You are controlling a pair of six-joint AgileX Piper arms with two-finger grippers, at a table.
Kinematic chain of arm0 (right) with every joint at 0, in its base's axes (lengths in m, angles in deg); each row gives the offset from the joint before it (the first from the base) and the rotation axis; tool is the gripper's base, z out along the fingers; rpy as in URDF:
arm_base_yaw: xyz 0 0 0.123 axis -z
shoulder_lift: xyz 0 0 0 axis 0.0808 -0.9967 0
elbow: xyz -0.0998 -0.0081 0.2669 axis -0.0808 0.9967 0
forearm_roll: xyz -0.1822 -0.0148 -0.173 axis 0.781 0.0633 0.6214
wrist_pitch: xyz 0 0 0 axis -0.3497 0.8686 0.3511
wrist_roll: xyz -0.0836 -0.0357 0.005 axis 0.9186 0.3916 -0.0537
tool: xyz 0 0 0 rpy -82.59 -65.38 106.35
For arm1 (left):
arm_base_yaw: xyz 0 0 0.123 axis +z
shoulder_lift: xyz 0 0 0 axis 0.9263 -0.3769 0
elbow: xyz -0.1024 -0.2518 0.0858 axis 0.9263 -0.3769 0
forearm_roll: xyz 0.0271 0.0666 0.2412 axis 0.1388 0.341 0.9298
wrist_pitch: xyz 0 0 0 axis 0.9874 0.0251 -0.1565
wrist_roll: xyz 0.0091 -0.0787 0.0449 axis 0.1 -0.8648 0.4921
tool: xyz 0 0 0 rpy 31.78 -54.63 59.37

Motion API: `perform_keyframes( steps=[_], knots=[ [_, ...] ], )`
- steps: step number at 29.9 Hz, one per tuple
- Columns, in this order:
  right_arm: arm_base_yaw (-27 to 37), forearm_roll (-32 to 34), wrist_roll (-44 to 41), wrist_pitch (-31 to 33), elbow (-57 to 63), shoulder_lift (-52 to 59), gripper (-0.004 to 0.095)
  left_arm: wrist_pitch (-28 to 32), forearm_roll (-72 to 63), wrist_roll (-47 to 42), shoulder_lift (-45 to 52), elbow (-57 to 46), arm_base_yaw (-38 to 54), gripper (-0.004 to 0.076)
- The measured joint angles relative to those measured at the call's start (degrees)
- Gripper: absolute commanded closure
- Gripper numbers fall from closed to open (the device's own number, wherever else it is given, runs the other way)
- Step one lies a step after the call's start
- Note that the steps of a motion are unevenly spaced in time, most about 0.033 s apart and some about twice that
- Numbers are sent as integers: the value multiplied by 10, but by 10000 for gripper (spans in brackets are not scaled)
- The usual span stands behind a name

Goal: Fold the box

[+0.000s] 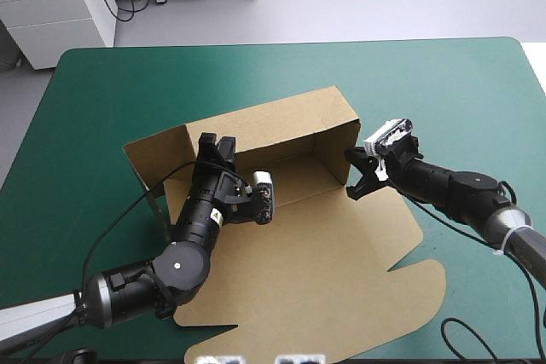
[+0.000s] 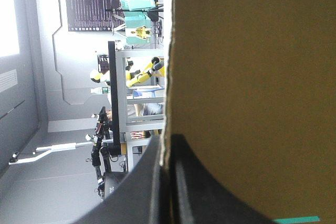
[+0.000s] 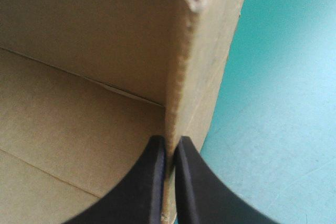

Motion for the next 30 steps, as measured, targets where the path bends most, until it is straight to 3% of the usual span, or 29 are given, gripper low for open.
perform_keyframes(
  steps=[4,7,15,18,30],
  knots=[
    [0,0,-9,0,0,0,923,0,0,0,0,0,0,731],
    [0,0,-13,0,0,0,845,1,0,0,0,0,0,731],
    [0,2,-34,13,0,0,319,4,0,0,0,0,0,731],
    [-1,2,-41,13,0,0,180,13,0,0,0,0,0,731],
    [-3,2,-36,0,-1,-4,146,26,0,0,0,0,0,731]
  ],
)
